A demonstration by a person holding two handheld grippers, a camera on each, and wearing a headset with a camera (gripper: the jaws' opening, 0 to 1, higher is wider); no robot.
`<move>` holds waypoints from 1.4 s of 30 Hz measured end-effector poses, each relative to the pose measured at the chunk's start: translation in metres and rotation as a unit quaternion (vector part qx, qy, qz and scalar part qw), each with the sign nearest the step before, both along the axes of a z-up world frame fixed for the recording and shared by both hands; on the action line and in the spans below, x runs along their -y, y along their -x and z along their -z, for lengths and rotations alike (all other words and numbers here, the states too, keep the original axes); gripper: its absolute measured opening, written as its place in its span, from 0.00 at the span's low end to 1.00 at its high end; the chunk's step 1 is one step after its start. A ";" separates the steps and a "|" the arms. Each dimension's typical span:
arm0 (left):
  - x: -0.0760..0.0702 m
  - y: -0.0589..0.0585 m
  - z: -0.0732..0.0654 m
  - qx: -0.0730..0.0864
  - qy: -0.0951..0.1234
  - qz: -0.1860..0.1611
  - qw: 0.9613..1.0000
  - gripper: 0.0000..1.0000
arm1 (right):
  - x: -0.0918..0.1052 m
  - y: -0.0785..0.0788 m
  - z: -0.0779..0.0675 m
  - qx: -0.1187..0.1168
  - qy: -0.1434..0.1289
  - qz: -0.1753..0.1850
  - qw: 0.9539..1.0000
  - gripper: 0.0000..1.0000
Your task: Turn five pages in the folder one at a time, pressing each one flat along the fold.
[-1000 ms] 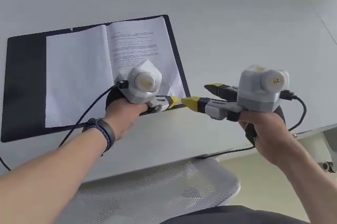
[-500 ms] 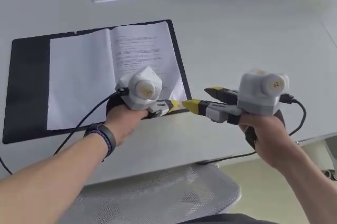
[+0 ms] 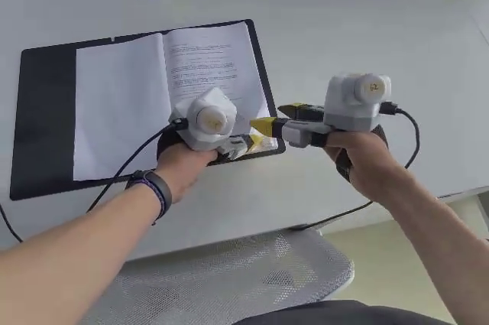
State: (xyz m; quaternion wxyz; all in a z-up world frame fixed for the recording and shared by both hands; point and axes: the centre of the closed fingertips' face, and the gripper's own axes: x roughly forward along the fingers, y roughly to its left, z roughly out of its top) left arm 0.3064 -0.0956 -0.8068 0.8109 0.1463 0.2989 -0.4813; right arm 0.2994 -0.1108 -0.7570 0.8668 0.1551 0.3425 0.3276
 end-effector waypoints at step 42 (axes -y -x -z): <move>0.002 0.005 -0.007 -0.010 0.002 -0.005 1.000 0.46 | 0.005 -0.019 0.037 -0.078 -0.094 0.075 0.990 0.04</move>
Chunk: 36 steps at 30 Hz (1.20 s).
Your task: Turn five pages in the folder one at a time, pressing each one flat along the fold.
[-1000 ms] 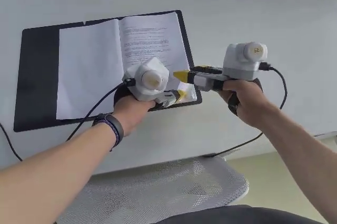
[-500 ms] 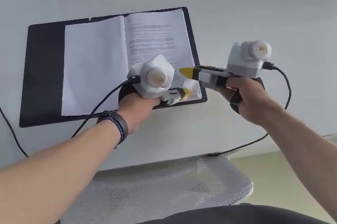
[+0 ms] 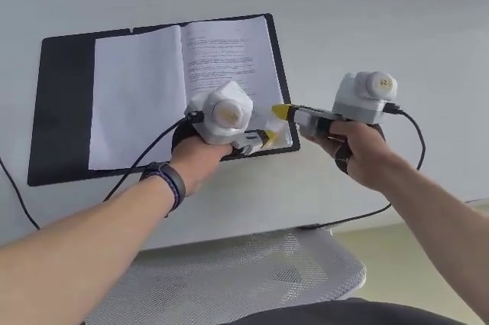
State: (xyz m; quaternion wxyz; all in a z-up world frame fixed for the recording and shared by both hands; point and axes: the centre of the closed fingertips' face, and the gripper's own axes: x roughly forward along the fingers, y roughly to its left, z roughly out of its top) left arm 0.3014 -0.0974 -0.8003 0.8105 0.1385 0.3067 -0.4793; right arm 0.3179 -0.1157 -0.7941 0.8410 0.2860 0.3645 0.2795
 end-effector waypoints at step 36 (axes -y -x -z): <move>-0.058 -0.010 -0.051 -0.006 0.026 -0.044 0.999 0.70 | -0.007 0.000 -0.030 0.038 0.029 -0.010 0.999 0.00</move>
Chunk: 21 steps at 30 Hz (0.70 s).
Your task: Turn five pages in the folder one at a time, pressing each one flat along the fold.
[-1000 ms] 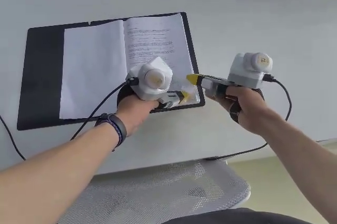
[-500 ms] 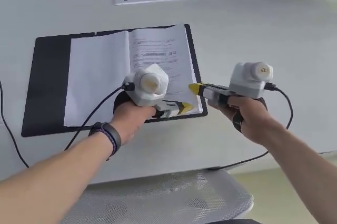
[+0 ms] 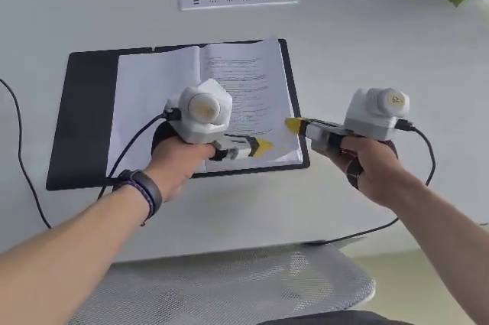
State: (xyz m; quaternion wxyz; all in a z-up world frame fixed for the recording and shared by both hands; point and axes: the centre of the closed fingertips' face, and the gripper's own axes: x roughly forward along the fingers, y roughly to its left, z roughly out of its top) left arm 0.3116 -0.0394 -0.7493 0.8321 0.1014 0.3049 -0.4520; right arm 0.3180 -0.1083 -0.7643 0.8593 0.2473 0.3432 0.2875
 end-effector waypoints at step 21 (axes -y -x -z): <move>-0.072 0.003 -0.019 0.011 0.015 -0.039 0.999 0.73 | -0.037 -0.012 -0.056 0.055 -0.043 -0.016 0.997 0.00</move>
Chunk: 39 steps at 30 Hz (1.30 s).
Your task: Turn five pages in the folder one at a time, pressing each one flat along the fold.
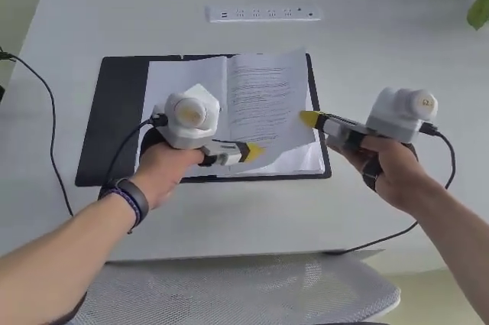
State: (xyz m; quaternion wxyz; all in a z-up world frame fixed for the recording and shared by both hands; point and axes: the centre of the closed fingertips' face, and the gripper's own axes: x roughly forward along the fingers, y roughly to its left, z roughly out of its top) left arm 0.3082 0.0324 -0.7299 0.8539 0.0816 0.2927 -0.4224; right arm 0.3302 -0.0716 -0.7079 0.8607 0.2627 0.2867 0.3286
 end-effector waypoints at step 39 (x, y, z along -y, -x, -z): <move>-0.147 0.020 -0.015 0.016 0.002 -0.093 0.996 0.77 | -0.205 0.017 -0.051 0.049 -0.017 -0.183 0.982 0.00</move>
